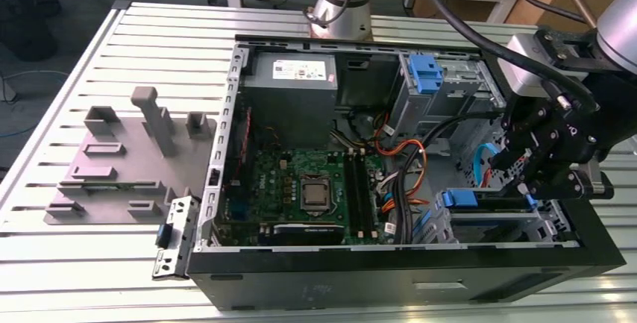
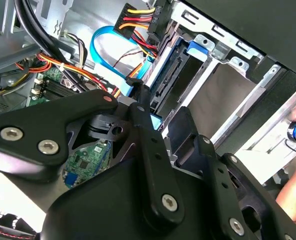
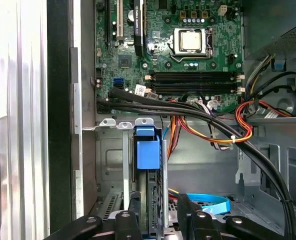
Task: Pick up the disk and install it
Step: 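Insert the first disk wire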
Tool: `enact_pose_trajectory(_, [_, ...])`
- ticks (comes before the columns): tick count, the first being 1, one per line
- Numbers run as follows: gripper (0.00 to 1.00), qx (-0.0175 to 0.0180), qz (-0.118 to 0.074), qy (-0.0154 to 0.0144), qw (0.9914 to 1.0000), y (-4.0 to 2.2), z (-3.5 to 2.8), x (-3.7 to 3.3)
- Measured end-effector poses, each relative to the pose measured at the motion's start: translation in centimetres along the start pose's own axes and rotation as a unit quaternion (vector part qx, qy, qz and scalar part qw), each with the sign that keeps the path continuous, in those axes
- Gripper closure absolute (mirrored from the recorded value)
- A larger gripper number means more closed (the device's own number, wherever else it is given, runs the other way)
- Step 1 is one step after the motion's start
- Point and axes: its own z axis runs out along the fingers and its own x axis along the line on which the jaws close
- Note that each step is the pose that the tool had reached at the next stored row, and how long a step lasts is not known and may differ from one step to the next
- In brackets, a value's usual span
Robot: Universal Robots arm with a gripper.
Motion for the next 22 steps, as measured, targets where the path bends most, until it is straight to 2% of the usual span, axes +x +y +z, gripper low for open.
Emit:
enact_pose_trajectory(9, [0.58,0.0000,0.000,0.0000,1.00000,-0.01,-0.02,-0.01])
enact_pose_trajectory(12, [0.58,0.0000,0.000,0.0001,1.00000,-0.01,-0.31,-0.02])
enact_pose_trajectory(17, [0.58,0.0000,0.000,0.0000,1.00000,0.01,-1.18,-0.05])
enact_pose_trajectory(20, [0.58,0.0000,0.000,-0.0001,1.00000,0.01,-1.25,-0.09])
enact_pose_trajectory(22, [0.58,0.0000,0.000,0.0000,1.00000,0.02,-1.26,-0.36])
